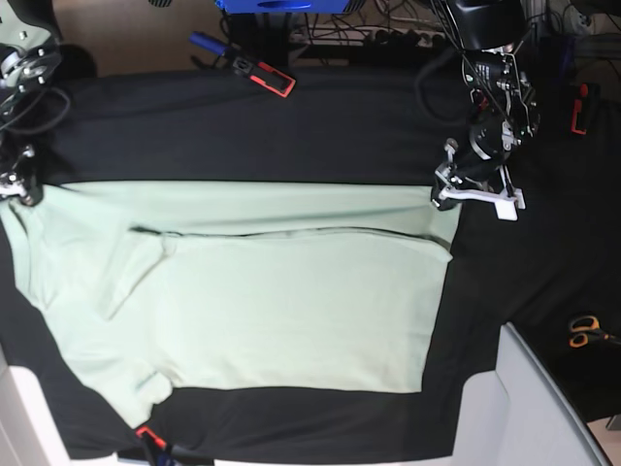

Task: Fold the T-shirt properly
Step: 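Pull the folded edge back toward the robot, unfolding the shirt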

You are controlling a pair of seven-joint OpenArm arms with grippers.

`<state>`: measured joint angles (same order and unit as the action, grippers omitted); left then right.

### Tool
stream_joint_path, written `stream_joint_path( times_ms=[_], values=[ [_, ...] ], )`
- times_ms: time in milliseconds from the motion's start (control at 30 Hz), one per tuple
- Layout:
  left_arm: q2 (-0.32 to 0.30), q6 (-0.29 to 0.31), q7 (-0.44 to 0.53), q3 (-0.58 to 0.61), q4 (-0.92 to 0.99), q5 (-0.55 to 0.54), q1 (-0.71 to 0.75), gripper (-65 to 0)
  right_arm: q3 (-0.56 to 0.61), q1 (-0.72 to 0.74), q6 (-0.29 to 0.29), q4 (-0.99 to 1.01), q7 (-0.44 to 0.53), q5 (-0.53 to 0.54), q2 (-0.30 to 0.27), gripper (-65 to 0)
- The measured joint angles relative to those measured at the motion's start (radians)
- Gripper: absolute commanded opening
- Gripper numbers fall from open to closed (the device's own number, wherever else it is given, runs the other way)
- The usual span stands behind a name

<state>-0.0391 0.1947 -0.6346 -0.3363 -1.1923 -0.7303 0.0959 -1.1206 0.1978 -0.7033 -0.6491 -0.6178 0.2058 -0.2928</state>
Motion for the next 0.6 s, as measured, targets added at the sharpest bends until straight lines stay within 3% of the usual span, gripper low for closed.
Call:
stream_joint_path(
  times_ms=[333,467,600],
  values=[
    [0.000,-0.008,-0.006,0.000,-0.137,0.014,0.145,-65.0,0.002,-0.058,0.007,-0.297,-0.148,-0.002,0.126,-64.9],
    [0.002,-0.007,-0.020,-0.052,-0.180,0.016,0.190,-65.0,0.002,-0.094,0.005,-0.410,-0.210,-0.005,0.163,-64.9],
    [-0.004,-0.007,-0.023,-0.058,-0.206,0.015,0.227,-65.0,0.002,-0.138,-0.003,-0.476,-0.223,-0.002,0.193,-64.9]
  ],
)
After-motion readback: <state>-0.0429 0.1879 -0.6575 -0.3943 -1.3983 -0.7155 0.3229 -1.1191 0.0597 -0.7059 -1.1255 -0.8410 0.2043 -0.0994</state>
